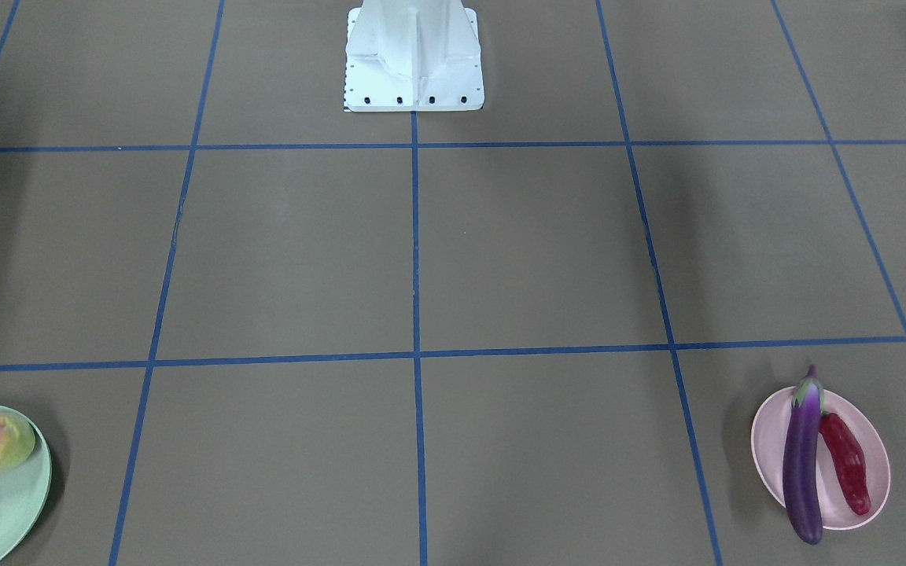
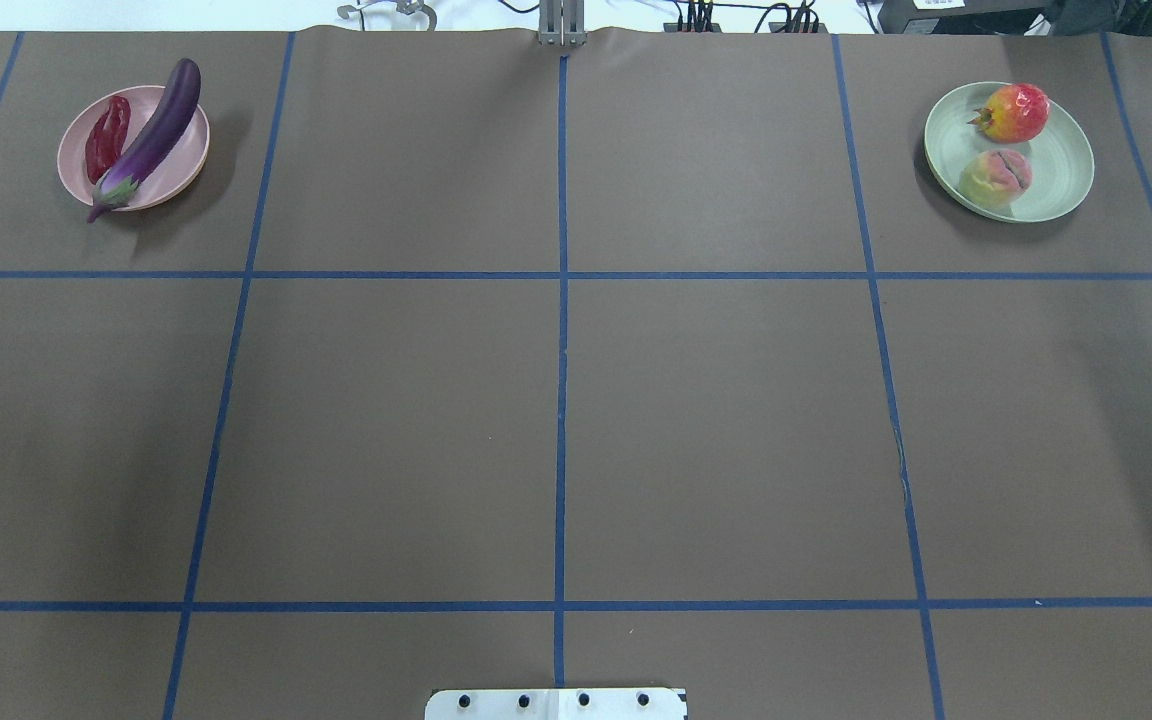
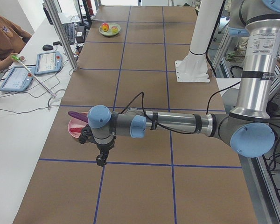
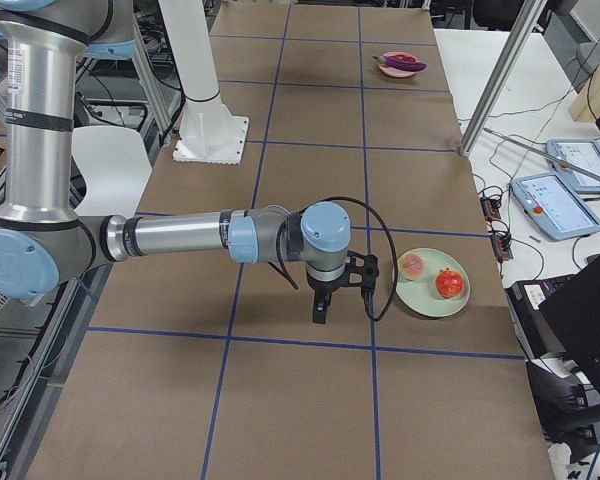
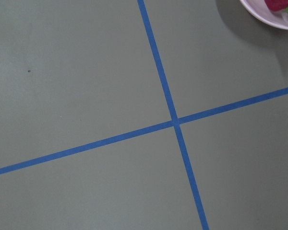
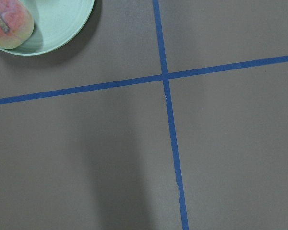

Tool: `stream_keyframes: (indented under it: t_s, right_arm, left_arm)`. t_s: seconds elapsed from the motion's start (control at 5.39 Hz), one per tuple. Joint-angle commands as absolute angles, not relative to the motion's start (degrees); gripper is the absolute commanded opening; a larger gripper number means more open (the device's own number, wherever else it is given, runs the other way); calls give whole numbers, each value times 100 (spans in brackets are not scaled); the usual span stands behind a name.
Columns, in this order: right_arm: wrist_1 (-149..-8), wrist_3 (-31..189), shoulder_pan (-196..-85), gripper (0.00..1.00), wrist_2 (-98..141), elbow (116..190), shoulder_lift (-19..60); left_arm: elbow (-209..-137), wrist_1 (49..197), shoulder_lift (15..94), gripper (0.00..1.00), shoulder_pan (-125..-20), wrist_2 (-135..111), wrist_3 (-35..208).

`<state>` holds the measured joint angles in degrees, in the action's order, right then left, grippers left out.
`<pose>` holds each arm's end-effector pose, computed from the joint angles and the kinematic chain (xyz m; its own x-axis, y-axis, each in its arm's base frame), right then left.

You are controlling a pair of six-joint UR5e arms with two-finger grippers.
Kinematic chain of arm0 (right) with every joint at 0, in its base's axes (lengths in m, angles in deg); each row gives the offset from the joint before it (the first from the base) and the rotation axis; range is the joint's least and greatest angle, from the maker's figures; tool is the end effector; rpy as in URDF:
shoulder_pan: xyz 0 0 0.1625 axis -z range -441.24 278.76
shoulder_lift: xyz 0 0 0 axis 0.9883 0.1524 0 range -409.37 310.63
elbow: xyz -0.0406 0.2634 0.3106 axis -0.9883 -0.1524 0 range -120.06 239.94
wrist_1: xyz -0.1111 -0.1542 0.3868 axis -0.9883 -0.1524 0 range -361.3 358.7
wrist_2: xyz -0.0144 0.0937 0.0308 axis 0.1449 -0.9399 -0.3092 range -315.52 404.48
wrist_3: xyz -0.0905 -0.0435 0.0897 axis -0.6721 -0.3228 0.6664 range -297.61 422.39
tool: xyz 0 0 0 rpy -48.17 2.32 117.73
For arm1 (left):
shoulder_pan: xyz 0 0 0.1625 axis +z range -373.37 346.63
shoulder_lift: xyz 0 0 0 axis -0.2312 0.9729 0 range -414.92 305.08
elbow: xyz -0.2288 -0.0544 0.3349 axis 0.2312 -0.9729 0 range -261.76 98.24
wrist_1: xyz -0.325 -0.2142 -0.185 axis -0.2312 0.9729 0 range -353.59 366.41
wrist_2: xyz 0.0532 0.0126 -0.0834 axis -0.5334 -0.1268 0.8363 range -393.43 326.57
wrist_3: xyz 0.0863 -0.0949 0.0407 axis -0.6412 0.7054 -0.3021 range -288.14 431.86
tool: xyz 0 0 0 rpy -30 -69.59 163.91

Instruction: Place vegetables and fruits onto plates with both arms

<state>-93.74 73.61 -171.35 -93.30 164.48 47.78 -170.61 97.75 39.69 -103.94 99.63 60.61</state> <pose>0.0345 -0.4625 0.5973 0.6588 0.1325 0.7406 -0.1327 0.9894 -0.0590 -0.0469 -0.5491 0.6352 0.7191 0.2432 -0.6509 -0.1329 0.9676 0.2148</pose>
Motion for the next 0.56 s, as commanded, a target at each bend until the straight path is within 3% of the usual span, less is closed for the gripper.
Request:
stream_keyframes:
  t_s: [0.0,0.37]
  right_arm:
    - [-9367,7372,-17132,100,-9507,16470,4766]
    - [-9376,7399,-17141,100,-9579,16461,4775]
  left_arm:
    - [-17679,9791,3460,100,-10451,10104,6105]
    - [-17835,9834,3167,100,-10451,10313,6105]
